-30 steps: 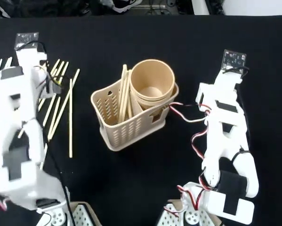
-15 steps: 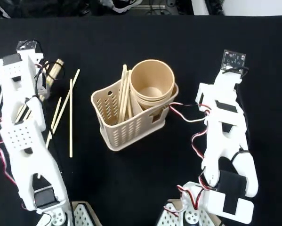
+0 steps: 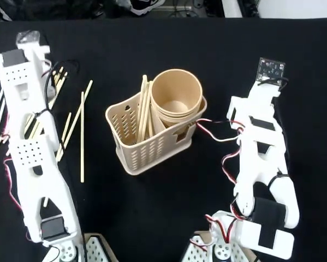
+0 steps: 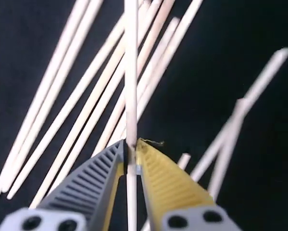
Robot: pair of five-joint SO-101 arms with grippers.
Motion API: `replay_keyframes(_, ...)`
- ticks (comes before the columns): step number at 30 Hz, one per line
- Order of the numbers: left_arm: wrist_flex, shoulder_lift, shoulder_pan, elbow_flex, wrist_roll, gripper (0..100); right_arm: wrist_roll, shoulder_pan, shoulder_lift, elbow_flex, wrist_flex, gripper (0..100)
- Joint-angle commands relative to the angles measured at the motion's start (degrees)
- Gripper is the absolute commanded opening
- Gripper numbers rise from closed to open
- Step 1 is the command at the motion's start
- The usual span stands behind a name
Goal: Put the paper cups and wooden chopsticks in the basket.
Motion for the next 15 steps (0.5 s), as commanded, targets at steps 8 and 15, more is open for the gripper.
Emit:
replay_keyframes(8,-0.09,-44.75,8.84,23.96,9.93,3,0.62,0.09,-0.13,-0.31,-1.23,1.5)
replay_keyframes(15,-11.43,-77.71,15.69,42.77,10.11,3,0.62,0.09,-0.13,-0.31,-1.23,1.5)
